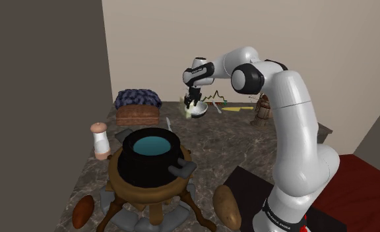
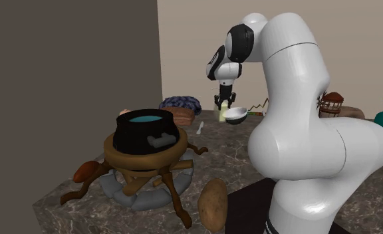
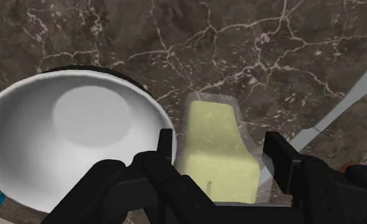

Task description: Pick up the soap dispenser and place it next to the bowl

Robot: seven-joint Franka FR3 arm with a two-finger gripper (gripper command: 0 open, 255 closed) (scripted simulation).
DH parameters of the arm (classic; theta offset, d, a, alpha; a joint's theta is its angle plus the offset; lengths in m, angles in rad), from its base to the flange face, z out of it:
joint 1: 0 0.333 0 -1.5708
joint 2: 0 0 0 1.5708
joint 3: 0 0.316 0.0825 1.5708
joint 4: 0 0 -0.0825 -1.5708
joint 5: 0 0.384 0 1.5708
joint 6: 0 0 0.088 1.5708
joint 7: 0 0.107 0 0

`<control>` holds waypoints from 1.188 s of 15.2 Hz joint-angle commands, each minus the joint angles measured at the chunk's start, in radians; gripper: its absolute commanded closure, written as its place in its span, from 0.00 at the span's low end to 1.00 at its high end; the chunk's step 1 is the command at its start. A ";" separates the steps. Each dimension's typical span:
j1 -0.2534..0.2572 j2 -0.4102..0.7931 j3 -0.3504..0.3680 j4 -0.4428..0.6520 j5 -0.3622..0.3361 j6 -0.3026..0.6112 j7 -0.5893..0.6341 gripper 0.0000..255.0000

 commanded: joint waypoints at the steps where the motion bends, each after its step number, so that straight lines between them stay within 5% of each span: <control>1: 0.000 0.014 -0.001 -0.010 0.000 0.021 0.003 1.00; 12: -0.001 0.036 0.001 -0.027 0.003 0.060 0.002 1.00; 13: -0.001 0.038 0.001 -0.023 0.003 0.058 0.002 0.00; 18: -0.001 0.036 0.001 -0.027 0.003 0.060 0.002 0.00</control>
